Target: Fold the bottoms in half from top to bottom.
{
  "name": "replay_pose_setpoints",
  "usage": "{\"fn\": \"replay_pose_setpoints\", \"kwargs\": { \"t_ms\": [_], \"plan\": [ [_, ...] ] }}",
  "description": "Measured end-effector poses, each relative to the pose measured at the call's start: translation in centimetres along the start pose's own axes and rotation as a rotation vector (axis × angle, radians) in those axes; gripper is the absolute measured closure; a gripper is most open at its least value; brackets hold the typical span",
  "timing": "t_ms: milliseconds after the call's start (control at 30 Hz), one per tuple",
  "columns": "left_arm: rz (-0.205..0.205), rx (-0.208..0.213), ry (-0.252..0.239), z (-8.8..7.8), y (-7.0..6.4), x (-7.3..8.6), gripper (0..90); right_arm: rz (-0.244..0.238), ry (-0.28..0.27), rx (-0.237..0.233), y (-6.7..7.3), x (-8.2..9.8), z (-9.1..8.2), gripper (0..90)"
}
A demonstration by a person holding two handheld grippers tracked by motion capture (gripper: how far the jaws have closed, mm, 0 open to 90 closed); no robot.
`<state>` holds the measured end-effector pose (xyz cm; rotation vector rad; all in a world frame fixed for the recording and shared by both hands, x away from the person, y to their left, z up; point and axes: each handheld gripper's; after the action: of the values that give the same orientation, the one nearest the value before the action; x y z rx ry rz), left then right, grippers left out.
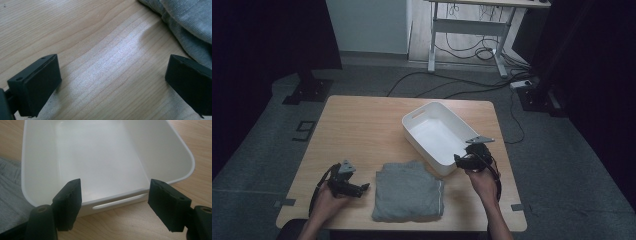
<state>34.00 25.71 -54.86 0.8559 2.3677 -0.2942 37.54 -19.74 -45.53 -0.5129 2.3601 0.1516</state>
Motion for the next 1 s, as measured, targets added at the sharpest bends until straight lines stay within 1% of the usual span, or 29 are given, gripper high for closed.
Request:
{"fn": "replay_pose_setpoints", "kwargs": {
  "t_ms": [67, 300, 567, 633, 733, 800, 833, 867, 900, 933, 1000],
  "plan": [
    [0.001, 0.0, 0.001, 0.0, 0.0, 0.0, 0.0, 0.019, -0.002, -0.008, -0.1, 0.1, 0.1, 26.7],
    [0.002, 0.0, 0.002, 0.0, 0.0, 0.0, 0.0, 0.061, 0.005, -0.03, 0.0, 0.2, 0.6, 26.4],
    [0.003, 0.0, 0.002, 0.0, 0.0, 0.0, 0.0, 0.088, 0.013, -0.016, 0.1, 0.2, 0.6, 27.3],
    [0.002, 0.0, 0.002, 0.0, 0.0, 0.0, 0.0, 0.089, 0.018, -0.005, 0.1, 0.2, 0.7, 28.2],
    [0.002, 0.001, 0.0, 0.0, -0.1, 0.0, 0.0, 0.091, 0.03, 0.011, 0.1, 0.1, 0.8, 31.5],
    [0.003, 0.001, 0.001, 0.0, -0.1, 0.0, 0.0, 0.094, 0.033, 0.014, 0.0, 0.1, 0.9, 35.4],
    [0.002, 0.001, 0.0, 0.0, -0.1, 0.0, 0.0, 0.099, 0.034, 0.008, -0.1, 0.1, 1.0, 37.9],
    [0.002, 0.001, 0.0, 0.0, -0.1, 0.0, 0.0, 0.115, 0.036, -0.012, -0.3, 0.1, 1.1, 41.8],
    [0.002, 0.001, 0.0, 0.0, -0.1, 0.0, 0.0, 0.124, 0.037, -0.027, -0.4, 0.1, 1.3, 44.0],
    [0.002, 0.001, 0.0, 0.0, -0.1, 0.0, 0.0, 0.122, 0.039, -0.029, -0.5, 0.1, 1.6, 45.4],
    [0.002, 0.001, 0.0, 0.0, -0.1, 0.0, 0.0, 0.107, 0.04, -0.014, -0.3, 0.1, 1.9, 47.1]
  ]
}}
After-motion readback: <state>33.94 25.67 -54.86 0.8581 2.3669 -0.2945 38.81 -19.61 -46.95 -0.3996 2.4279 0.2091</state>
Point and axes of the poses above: each handheld gripper's, and its own axes: z roughly forward along the jaws, x roughly out of its underside, y roughly to its left, and after that the axes turned 4 degrees about y, right-handed
